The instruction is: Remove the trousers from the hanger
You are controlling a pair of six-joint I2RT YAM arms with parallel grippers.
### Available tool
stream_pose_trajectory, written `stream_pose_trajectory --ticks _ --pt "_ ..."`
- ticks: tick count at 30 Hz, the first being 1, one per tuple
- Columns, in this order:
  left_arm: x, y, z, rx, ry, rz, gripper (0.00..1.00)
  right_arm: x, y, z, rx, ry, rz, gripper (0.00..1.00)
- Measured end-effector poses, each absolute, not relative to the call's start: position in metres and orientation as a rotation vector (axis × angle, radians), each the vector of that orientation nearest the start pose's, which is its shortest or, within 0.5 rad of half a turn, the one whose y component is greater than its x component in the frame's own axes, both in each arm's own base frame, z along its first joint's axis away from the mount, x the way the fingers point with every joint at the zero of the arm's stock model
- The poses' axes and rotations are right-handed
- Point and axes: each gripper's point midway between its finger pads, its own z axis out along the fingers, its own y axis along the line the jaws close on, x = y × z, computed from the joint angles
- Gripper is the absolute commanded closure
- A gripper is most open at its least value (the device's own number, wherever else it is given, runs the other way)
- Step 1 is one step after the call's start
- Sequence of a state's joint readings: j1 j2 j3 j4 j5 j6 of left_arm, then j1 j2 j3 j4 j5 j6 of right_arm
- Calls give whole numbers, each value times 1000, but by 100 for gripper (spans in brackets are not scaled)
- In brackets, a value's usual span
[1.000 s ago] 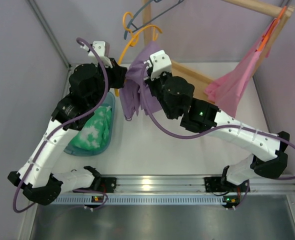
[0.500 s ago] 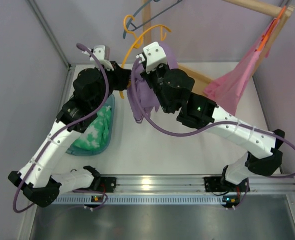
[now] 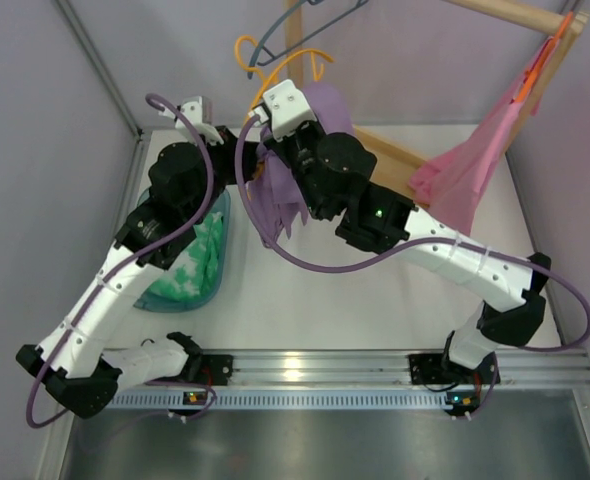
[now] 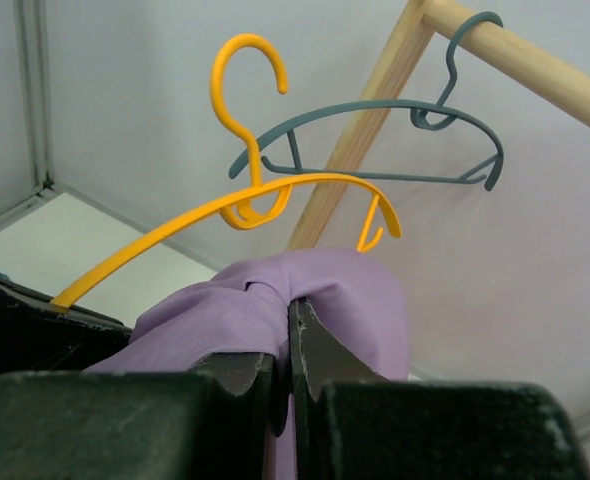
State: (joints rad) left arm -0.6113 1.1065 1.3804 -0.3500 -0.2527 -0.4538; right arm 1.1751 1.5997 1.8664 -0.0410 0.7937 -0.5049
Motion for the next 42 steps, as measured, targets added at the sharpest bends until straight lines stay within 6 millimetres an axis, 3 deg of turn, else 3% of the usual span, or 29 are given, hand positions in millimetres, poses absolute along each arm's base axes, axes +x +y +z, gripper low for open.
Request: stream_pose_trajectory --ticks 16,32,42 --pt "310 -184 411 -180 1660 -671 100 303 348 534 -482 1220 -80 100" --pt "314 -180 404 -272 1666 -684 100 303 356 567 -466 1122 -71 100" --pt "312 -175 394 -303 1672 -679 100 301 356 576 -491 1087 -89 100"
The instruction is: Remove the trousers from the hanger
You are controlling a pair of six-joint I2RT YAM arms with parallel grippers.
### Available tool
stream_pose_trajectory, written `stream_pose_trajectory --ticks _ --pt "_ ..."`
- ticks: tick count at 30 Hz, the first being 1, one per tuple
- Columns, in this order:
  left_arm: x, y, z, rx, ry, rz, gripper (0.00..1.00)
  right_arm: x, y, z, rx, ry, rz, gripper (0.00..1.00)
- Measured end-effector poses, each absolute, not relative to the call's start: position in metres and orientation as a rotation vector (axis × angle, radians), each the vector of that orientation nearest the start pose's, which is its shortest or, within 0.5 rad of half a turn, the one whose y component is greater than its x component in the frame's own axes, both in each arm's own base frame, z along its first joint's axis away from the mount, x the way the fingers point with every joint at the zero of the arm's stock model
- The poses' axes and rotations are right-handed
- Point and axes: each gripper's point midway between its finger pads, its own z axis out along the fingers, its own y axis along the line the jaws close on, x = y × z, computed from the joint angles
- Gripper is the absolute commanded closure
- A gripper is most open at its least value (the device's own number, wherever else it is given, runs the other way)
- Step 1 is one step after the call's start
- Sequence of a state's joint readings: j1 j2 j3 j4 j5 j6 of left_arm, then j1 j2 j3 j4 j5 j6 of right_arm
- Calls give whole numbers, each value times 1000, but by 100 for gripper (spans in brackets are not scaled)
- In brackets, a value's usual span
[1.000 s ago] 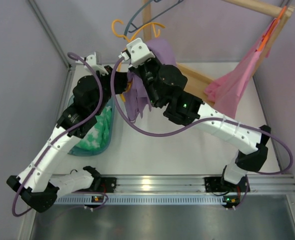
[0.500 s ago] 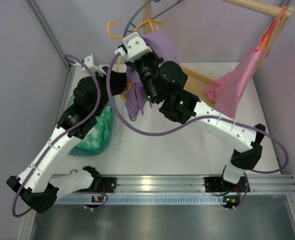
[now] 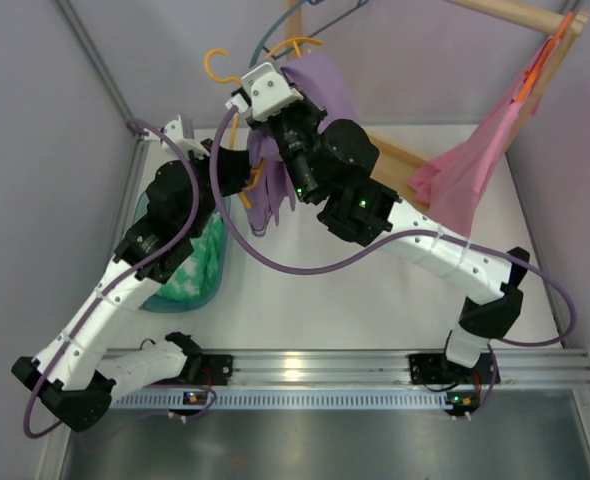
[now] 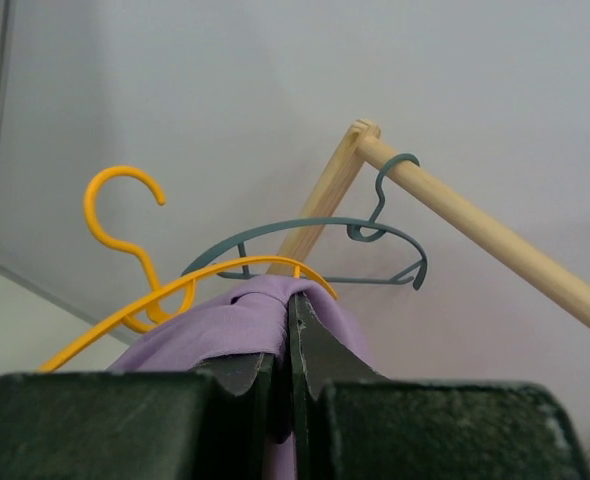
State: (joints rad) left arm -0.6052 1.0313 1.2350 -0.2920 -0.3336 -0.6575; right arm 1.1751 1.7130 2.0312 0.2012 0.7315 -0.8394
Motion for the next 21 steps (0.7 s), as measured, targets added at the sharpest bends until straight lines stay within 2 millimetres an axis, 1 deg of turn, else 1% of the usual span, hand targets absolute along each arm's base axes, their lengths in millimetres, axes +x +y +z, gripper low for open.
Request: stream_pose_trajectory --ticks 9,13,15,18,21 --pt "312 -171 392 -302 1670 -659 100 299 363 575 -533 1066 -80 100" --pt "309 -166 393 -275 1671 -624 100 299 367 569 -552 1087 -60 100" --pt "306 -162 398 -253 1676 -596 100 298 366 562 -551 1102 -43 100" --pt "305 -157 407 -204 1696 -541 100 291 354 547 -545 1136 3 100" --pt "307 -160 420 -146 1704 -514 100 278 334 538 -526 1163 78 100"
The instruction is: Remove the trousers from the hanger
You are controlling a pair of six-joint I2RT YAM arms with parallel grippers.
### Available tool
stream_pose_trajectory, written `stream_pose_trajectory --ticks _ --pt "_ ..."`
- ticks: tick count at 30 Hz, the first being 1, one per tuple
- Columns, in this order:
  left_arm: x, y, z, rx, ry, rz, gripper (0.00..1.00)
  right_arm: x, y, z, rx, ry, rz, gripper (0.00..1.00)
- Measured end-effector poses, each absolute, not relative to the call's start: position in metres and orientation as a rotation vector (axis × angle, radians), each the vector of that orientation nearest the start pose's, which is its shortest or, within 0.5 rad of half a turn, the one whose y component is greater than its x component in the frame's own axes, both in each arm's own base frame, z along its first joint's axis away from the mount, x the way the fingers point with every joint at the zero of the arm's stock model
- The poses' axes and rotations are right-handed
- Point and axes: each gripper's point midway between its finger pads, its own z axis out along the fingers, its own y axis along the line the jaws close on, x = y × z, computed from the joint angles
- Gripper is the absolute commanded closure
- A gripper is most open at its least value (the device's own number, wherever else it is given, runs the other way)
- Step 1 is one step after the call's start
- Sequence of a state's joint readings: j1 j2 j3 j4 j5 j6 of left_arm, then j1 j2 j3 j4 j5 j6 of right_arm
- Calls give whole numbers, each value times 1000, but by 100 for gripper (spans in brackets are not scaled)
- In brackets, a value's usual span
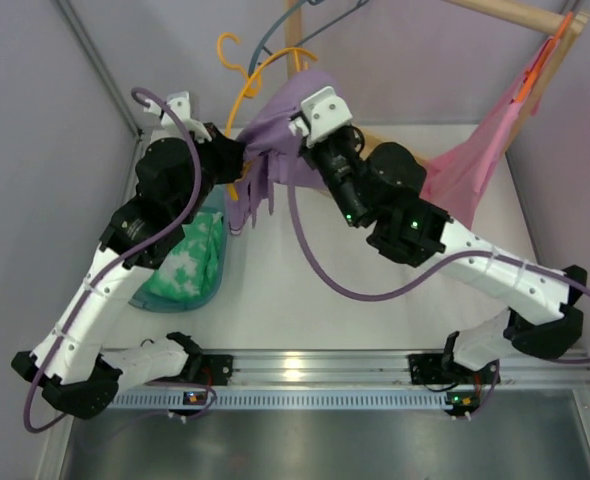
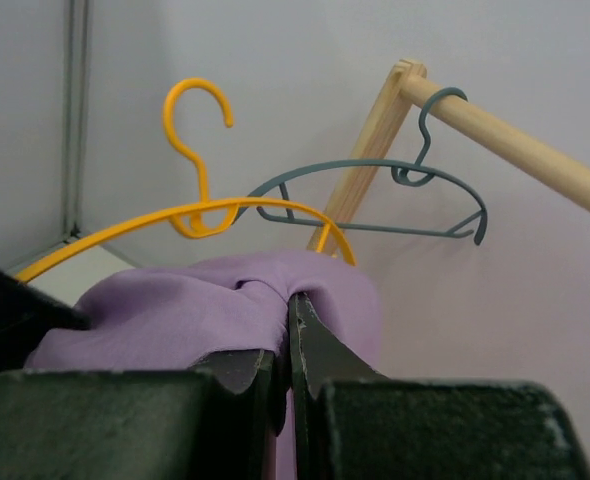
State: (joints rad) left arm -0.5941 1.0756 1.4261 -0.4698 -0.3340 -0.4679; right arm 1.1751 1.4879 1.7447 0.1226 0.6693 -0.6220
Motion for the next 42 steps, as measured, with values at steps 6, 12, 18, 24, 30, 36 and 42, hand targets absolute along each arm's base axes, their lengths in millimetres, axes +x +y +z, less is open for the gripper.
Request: stream_pose_trajectory --ticks 6,12,18,24,30,36,42 --pt "310 -171 453 -48 1667 -527 100 250 305 530 -504 1190 269 100" --pt "308 -176 455 -12 1674 -548 100 242 308 508 -494 1255 379 94" --pt "312 -179 451 1 1703 -543 100 242 316 483 -500 1327 422 38" --pt "315 -180 441 20 1740 -519 100 240 318 478 -495 1354 447 68" --pt "312 -181 455 38 1717 -538 100 249 328 466 -500 1392 461 12" --pt "312 -181 467 49 1686 -538 100 246 364 441 -647 1440 503 1" --pt "323 -188 456 61 1717 -522 100 241 382 421 -727 1490 488 1"
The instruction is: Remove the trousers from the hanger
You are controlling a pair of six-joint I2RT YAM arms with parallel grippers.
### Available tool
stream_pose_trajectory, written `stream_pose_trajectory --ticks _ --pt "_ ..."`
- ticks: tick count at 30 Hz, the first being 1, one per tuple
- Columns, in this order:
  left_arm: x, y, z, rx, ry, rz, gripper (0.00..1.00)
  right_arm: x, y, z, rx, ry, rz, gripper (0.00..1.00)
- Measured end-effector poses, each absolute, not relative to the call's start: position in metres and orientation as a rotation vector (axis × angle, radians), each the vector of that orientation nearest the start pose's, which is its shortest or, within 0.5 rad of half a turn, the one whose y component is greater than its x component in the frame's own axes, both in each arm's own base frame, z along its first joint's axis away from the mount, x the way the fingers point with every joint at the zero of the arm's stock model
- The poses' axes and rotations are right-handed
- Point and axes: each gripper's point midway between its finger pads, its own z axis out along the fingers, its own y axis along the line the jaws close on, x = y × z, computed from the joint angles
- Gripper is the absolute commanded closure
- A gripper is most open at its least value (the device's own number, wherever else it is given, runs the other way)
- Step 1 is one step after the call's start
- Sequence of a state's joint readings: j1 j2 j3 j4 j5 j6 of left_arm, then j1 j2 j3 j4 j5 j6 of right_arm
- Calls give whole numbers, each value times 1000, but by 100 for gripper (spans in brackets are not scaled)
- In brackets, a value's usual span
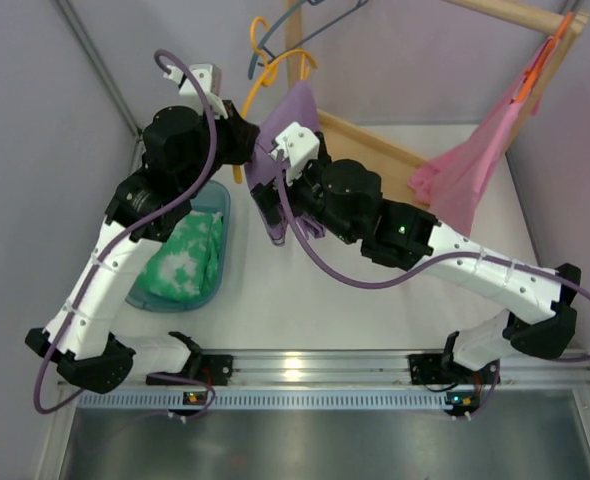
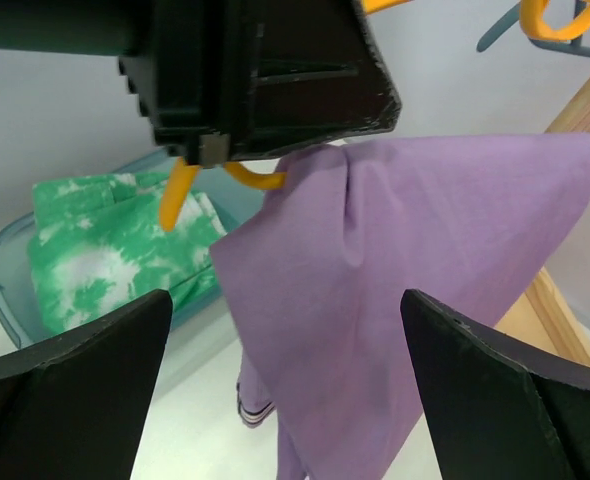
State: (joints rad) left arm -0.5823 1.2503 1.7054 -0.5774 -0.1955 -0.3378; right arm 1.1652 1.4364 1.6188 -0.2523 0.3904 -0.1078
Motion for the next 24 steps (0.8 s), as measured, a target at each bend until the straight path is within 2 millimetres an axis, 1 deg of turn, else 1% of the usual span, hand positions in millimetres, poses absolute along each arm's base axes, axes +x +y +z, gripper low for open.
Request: stream_pose_trajectory --ticks 2,4,7,10,12,14,15,17,18,19,21,22,24 --pt "325 -190 453 65 1727 -519 100 237 383 416 -744 1502 481 1" --pt "326 -190 451 65 1731 -517 100 237 382 413 -740 1514 461 1" --pt "326 -191 452 68 1730 -522 100 249 382 413 -697 1540 391 1" --pt "325 -192 452 69 1729 -526 100 263 388 410 -657 1564 321 1" --pt "325 -192 452 69 1729 -526 100 270 394 399 -654 1582 276 1" --pt "325 -191 453 67 1729 -526 100 276 397 384 -663 1604 226 1" --pt "325 -191 453 67 1729 -526 100 278 399 379 -667 1610 207 4" --pt "325 -191 453 67 1729 -525 100 283 397 372 -662 1620 159 9" --pt "325 -191 453 66 1729 -525 100 285 395 371 -656 1622 134 16" --pt "325 -191 453 66 1728 -524 100 287 392 370 -652 1622 113 19" --pt "325 -190 453 65 1726 -523 100 292 384 372 -625 1622 78 23" --pt "324 -190 454 65 1724 -524 100 294 380 371 -615 1624 60 22" --pt "323 -189 455 64 1721 -525 100 297 373 372 -599 1626 46 14"
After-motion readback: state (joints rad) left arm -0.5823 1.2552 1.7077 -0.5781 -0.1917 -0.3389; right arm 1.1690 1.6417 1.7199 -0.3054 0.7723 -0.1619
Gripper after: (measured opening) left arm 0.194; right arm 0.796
